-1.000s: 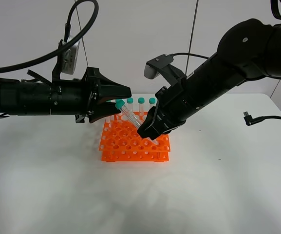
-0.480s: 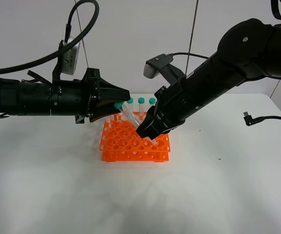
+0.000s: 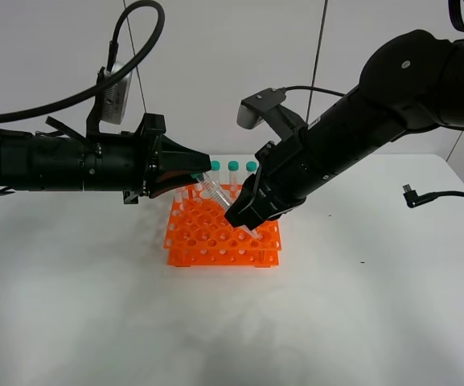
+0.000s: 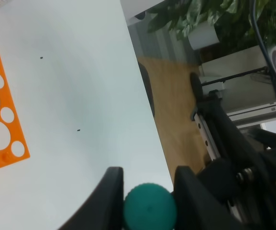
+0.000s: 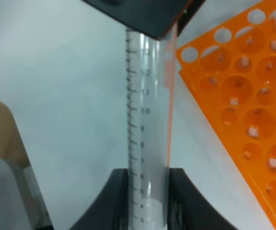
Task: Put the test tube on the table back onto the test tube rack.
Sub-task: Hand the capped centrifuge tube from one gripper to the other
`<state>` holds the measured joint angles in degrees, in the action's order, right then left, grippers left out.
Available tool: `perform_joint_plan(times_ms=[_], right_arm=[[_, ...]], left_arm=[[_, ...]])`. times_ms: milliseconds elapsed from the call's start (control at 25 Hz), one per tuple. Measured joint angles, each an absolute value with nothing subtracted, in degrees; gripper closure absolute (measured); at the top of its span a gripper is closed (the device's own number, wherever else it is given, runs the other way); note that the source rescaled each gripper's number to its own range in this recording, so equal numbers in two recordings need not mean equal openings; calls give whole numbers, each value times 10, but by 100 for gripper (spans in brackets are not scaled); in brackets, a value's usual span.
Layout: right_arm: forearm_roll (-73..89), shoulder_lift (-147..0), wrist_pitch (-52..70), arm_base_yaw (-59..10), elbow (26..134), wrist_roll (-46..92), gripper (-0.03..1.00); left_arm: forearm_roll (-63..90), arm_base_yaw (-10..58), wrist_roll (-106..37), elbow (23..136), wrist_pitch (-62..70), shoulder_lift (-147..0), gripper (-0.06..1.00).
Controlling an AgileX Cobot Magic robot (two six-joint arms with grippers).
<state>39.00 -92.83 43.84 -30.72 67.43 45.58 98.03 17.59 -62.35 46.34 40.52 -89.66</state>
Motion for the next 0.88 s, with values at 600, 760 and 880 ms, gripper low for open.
perform_joint_plan(times_ms=[600,760,880], right_arm=[[389,-925,430,-307,675,450,12],[374,-914,444,-307,692,417,0],[314,-905,476,-307,736,342,-2]], left_arm=[[980,176,-624,463,410,-897,93],[980,176,-624,463,409,-897,93],[980,176,-624,463,409,-897,93]])
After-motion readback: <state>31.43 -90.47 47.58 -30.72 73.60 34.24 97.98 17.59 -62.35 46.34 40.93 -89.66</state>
